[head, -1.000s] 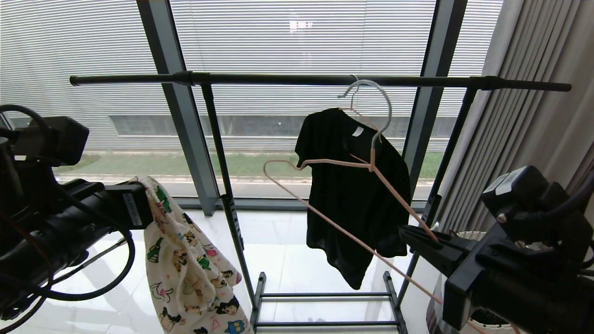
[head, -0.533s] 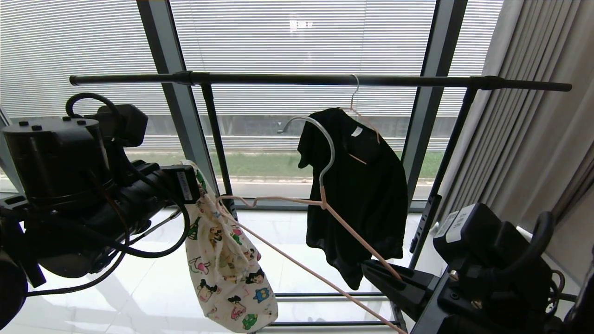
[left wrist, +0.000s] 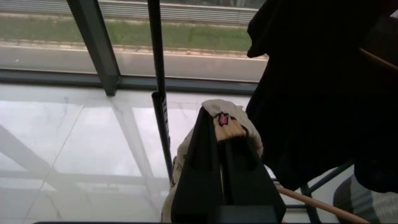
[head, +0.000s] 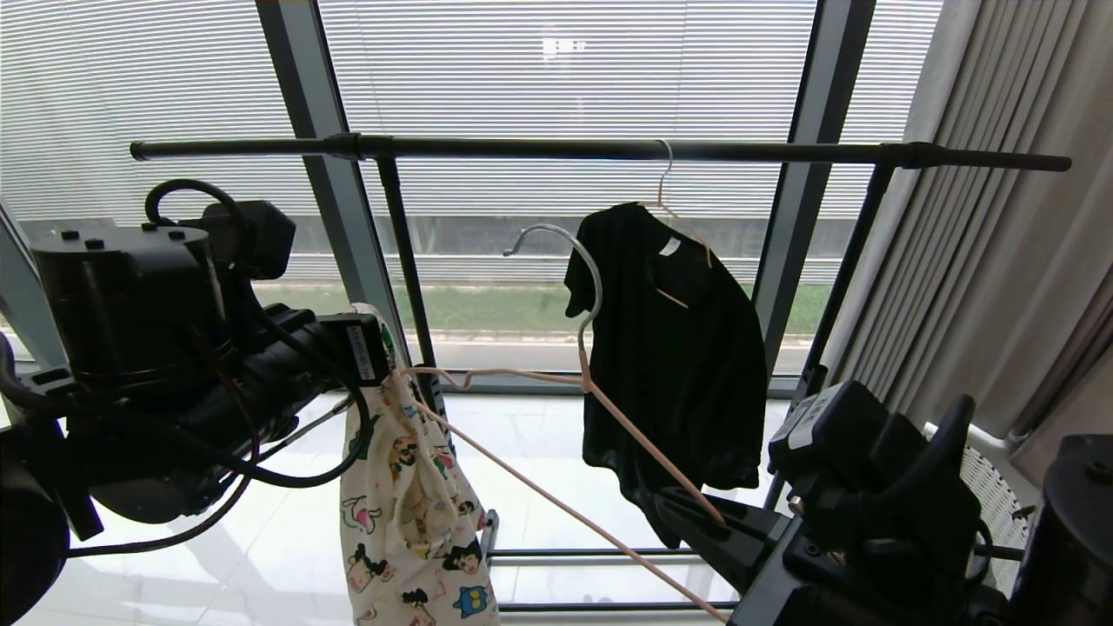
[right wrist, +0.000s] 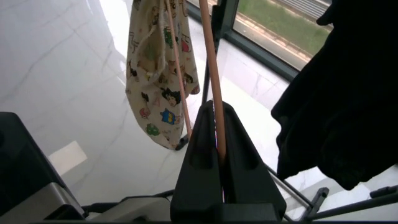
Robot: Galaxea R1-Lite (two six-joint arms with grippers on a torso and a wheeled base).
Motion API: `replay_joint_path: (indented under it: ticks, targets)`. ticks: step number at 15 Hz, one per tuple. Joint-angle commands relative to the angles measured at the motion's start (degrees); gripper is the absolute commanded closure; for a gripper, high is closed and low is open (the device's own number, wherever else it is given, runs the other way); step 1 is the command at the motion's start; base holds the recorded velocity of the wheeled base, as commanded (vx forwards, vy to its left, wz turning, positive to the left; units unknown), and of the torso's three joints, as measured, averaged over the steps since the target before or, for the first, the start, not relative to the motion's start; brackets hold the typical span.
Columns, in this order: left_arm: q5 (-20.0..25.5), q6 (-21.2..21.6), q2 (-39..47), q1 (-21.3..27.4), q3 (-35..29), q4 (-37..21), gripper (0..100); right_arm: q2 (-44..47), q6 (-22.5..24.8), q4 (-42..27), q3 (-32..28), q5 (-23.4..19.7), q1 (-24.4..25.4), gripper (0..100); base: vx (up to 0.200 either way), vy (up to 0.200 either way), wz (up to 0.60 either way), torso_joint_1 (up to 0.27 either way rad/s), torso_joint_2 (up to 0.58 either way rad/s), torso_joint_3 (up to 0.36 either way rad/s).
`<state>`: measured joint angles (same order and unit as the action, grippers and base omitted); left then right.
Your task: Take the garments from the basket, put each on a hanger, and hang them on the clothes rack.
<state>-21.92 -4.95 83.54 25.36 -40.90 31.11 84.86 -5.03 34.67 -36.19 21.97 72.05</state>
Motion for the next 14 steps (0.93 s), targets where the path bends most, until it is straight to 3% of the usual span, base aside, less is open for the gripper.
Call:
replay_joint_path:
  ticks: [1, 4, 9, 14]
  targets:
    - [-0.05, 0.03, -0.31, -0.04, 0.03, 0.00, 100, 0.83, -0.06, 0.22, -0.19, 0.01, 0.02, 100, 0.000, 0.000, 0.00, 0.000, 0.00, 0.000]
    - [-1.72, -0.06, 0.83, -2.94, 0.21, 0.09, 100, -1.80, 0.20, 0.05, -0.10, 0.18, 0.11, 100, 0.000, 0.000, 0.00, 0.000, 0.00, 0.000]
    - [-1.72, 0.03, 1.10, -2.68, -0.32, 0.27, 100, -1.80, 0.29, -0.48, -0.10, 0.09, 3.10, 100, 0.000, 0.000, 0.00, 0.000, 0.00, 0.000]
    - [-1.72, 0.20, 0.04, -2.59, -0.41, 0.27, 100, -0.40, 0.02, -0.39, -0.02, 0.01, 1.43, 100, 0.000, 0.000, 0.00, 0.000, 0.00, 0.000]
